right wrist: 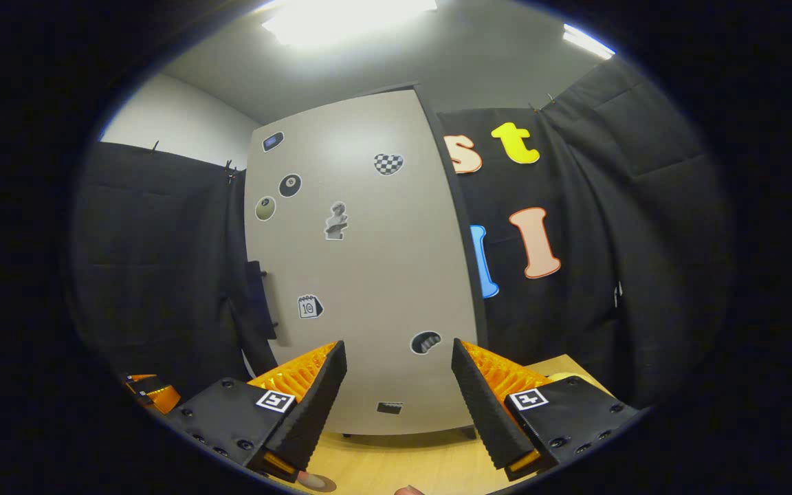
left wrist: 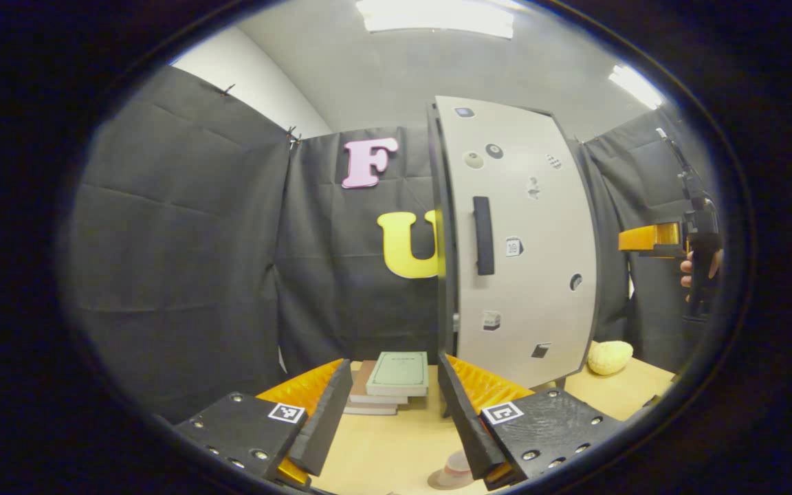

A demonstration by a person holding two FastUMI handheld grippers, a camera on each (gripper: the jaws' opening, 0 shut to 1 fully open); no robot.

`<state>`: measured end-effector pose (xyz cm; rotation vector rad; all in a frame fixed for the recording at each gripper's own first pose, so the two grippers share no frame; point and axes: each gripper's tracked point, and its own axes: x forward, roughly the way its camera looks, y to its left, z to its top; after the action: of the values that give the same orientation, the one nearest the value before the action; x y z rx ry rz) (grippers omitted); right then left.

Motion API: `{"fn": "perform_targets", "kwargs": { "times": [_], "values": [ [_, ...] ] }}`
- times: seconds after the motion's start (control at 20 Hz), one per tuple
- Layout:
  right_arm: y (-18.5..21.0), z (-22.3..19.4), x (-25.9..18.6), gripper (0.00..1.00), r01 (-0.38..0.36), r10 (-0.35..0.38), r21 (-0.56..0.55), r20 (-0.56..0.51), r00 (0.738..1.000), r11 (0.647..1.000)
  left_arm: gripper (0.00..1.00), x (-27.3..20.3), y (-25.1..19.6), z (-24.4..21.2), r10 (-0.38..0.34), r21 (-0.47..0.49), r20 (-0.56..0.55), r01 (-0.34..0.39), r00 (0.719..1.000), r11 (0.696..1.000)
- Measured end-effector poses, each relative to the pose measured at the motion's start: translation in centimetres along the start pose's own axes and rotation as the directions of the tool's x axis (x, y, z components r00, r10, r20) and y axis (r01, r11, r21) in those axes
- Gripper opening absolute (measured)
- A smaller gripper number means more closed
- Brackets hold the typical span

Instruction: Open the cabinet door with the right hand, grasp the bottle in the cabinet with the left hand and place it on the coaster, then close the cabinet door with the right hand.

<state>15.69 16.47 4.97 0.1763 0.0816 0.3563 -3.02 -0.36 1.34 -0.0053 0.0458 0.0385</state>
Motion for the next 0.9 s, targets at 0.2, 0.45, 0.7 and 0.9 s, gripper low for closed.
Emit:
{"fn": "perform_targets", "kwargs": {
  "times": [0.2,0.45,0.7,0.9],
  "values": [
    [-4.7,-0.3,-4.1,0.97,0.053,-0.053,-0.022,-0.005,0.999,0.998,0.76,-0.5,-4.7,1.4,-0.051,0.013,0.017,0.050,0.999,0.999],
    [-9.2,-0.2,-8.1,0.97,0.095,-0.095,-0.058,0.003,0.996,0.994,0.76,-1.5,-8.6,2.5,-0.066,0.006,0.017,0.066,0.998,0.998],
    [-11.2,-1.3,-10.0,0.97,0.075,-0.076,-0.095,-0.012,0.997,0.993,0.78,-2.6,-9.6,3.1,-0.021,0.038,0.007,0.021,1.000,0.999],
    [-11.4,-1.4,-10.9,0.97,0.078,-0.078,-0.113,-0.001,0.997,0.991,0.75,-2.6,-9.8,3.2,-0.026,0.026,-0.002,0.026,1.000,0.999]
  ]
}}
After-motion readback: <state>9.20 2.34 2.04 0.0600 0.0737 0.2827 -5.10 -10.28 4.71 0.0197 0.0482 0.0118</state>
